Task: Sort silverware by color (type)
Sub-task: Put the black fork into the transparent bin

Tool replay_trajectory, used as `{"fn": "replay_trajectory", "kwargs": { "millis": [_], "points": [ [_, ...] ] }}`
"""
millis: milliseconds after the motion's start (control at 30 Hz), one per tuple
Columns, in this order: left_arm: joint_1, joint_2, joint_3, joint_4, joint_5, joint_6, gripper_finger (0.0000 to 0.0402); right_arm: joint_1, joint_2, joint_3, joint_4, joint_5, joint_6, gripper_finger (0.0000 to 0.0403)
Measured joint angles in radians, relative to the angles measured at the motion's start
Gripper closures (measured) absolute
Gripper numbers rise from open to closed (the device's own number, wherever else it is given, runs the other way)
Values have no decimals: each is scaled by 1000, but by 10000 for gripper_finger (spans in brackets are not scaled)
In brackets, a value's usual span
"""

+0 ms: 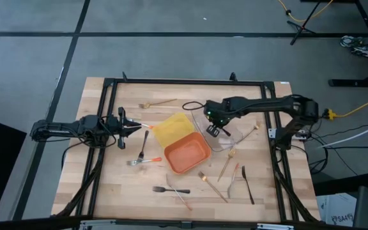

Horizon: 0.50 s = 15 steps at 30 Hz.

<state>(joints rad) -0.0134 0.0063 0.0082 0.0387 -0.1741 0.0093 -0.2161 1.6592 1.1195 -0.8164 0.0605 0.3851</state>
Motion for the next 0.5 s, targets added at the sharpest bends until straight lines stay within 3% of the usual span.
{"fn": "replay_trajectory", "kwargs": {
  "millis": [500],
  "points": [
    [0,0,0,0,0,0,356,0,160,-2,78,16,-1,402]
  ]
}}
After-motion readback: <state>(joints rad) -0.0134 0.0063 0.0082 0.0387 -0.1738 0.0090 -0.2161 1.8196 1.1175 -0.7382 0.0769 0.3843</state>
